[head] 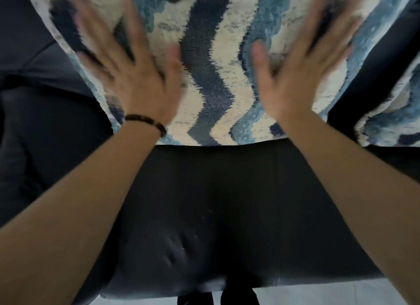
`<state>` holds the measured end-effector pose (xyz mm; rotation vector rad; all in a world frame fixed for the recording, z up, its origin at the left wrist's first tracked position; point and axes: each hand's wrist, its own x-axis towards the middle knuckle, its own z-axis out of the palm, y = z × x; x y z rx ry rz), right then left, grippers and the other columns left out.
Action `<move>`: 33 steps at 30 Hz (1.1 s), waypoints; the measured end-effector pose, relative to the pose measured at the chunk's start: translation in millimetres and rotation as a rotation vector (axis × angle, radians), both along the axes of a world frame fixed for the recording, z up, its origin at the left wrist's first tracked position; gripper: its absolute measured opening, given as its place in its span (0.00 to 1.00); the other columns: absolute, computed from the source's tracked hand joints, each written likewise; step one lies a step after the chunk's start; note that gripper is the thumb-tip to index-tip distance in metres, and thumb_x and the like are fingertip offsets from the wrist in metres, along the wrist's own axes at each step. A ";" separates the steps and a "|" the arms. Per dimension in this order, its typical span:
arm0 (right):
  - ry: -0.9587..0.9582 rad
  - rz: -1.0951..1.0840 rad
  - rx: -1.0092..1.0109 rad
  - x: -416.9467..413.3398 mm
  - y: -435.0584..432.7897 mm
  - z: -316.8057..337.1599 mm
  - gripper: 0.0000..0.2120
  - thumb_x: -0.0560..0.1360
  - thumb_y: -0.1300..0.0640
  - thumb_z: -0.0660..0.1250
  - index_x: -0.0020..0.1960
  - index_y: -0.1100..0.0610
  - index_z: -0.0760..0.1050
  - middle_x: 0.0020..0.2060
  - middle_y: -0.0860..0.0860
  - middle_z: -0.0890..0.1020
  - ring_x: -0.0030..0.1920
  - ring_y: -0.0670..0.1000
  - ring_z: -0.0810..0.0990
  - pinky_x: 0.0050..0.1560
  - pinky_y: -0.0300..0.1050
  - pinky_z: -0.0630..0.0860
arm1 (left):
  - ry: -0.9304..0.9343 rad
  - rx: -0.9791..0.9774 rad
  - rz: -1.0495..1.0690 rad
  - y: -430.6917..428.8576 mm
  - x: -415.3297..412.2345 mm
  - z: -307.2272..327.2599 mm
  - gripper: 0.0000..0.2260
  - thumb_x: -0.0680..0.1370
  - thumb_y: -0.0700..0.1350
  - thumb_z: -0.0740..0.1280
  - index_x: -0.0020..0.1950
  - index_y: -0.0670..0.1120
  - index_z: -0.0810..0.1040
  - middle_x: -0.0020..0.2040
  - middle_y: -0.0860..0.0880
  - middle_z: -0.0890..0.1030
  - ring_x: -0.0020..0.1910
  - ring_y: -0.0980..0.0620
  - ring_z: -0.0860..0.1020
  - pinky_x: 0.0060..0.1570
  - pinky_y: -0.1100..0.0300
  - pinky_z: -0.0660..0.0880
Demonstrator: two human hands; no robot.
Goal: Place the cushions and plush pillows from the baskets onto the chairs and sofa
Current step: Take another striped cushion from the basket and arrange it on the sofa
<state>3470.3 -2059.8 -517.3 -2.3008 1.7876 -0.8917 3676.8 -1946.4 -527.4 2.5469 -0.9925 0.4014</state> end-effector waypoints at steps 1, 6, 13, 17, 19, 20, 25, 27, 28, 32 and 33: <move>0.190 0.105 -0.044 0.1 5.8 -9.0 0.43 0.78 0.28 0.54 0.82 0.56 0.59 0.78 0.71 0.57 0.76 0.79 0.52 0.73 0.78 0.45 | -0.067 0.047 -0.179 10.9 -17.8 3.0 0.34 0.83 0.65 0.51 0.83 0.46 0.58 0.79 0.29 0.59 0.79 0.28 0.57 0.73 0.26 0.48; 0.378 0.209 -0.099 4.3 7.6 -12.1 0.43 0.78 0.24 0.47 0.80 0.53 0.64 0.76 0.69 0.64 0.75 0.77 0.60 0.72 0.79 0.53 | -0.106 0.165 -0.259 13.8 -24.4 -6.0 0.32 0.83 0.66 0.51 0.81 0.47 0.63 0.76 0.27 0.64 0.76 0.27 0.63 0.68 0.21 0.56; 0.560 0.312 -0.133 -64.1 22.5 -63.2 0.57 0.69 0.19 0.57 0.83 0.52 0.42 0.76 0.77 0.50 0.73 0.80 0.56 0.72 0.78 0.42 | -0.141 0.274 -0.340 87.2 -25.5 -62.2 0.46 0.76 0.74 0.61 0.82 0.44 0.57 0.73 0.22 0.64 0.73 0.22 0.64 0.65 0.19 0.57; 0.286 0.013 0.191 -85.2 46.6 -79.7 0.62 0.69 0.21 0.63 0.81 0.67 0.51 0.75 0.79 0.50 0.76 0.80 0.49 0.75 0.75 0.51 | 0.373 0.062 -0.099 100.6 -42.8 -75.9 0.59 0.71 0.73 0.70 0.81 0.32 0.47 0.77 0.22 0.45 0.79 0.25 0.49 0.75 0.32 0.57; 0.208 0.049 0.308 -81.2 52.0 -88.3 0.62 0.71 0.23 0.65 0.81 0.68 0.46 0.76 0.78 0.43 0.77 0.79 0.45 0.77 0.73 0.48 | 0.473 0.022 -0.110 91.8 -48.9 -79.9 0.61 0.70 0.72 0.71 0.80 0.31 0.44 0.77 0.23 0.41 0.79 0.25 0.46 0.75 0.30 0.56; 0.202 0.056 0.336 -78.2 50.7 -90.2 0.61 0.71 0.24 0.64 0.81 0.68 0.44 0.76 0.77 0.42 0.77 0.79 0.44 0.77 0.70 0.45 | 0.484 0.025 -0.111 86.6 -48.6 -81.8 0.62 0.70 0.73 0.70 0.80 0.31 0.44 0.77 0.23 0.41 0.79 0.25 0.45 0.74 0.28 0.56; 0.157 0.069 0.348 -76.4 54.3 -77.7 0.57 0.74 0.26 0.62 0.82 0.65 0.43 0.77 0.74 0.41 0.78 0.76 0.42 0.78 0.66 0.43 | 0.437 0.078 -0.098 86.1 -47.8 -78.2 0.58 0.73 0.75 0.64 0.81 0.32 0.45 0.78 0.24 0.43 0.79 0.26 0.47 0.74 0.30 0.55; 0.143 0.111 0.382 -79.2 68.3 -64.5 0.50 0.79 0.32 0.61 0.83 0.63 0.42 0.79 0.71 0.41 0.79 0.73 0.42 0.79 0.66 0.44 | 0.387 0.119 -0.115 95.4 -57.5 -59.7 0.47 0.80 0.69 0.58 0.82 0.34 0.46 0.80 0.27 0.46 0.81 0.29 0.48 0.76 0.32 0.55; 0.149 0.148 0.397 -80.3 77.0 -55.5 0.46 0.81 0.35 0.60 0.83 0.61 0.42 0.80 0.69 0.41 0.80 0.71 0.41 0.79 0.66 0.46 | 0.364 0.145 -0.158 99.7 -64.1 -47.8 0.42 0.83 0.66 0.56 0.82 0.36 0.47 0.81 0.29 0.47 0.81 0.31 0.49 0.76 0.33 0.55; 0.208 0.297 0.361 -84.0 109.9 1.0 0.37 0.84 0.41 0.58 0.83 0.59 0.46 0.82 0.65 0.45 0.82 0.67 0.46 0.79 0.64 0.53 | 0.351 0.186 -0.342 111.7 -86.4 15.9 0.31 0.86 0.58 0.55 0.83 0.41 0.54 0.83 0.35 0.51 0.82 0.35 0.51 0.78 0.35 0.53; 0.198 0.321 0.360 -84.4 114.2 22.2 0.37 0.85 0.42 0.58 0.83 0.58 0.47 0.82 0.64 0.47 0.82 0.65 0.47 0.79 0.63 0.53 | 0.357 0.174 -0.350 112.1 -88.5 39.1 0.30 0.86 0.57 0.55 0.83 0.41 0.56 0.83 0.36 0.52 0.82 0.35 0.52 0.78 0.35 0.54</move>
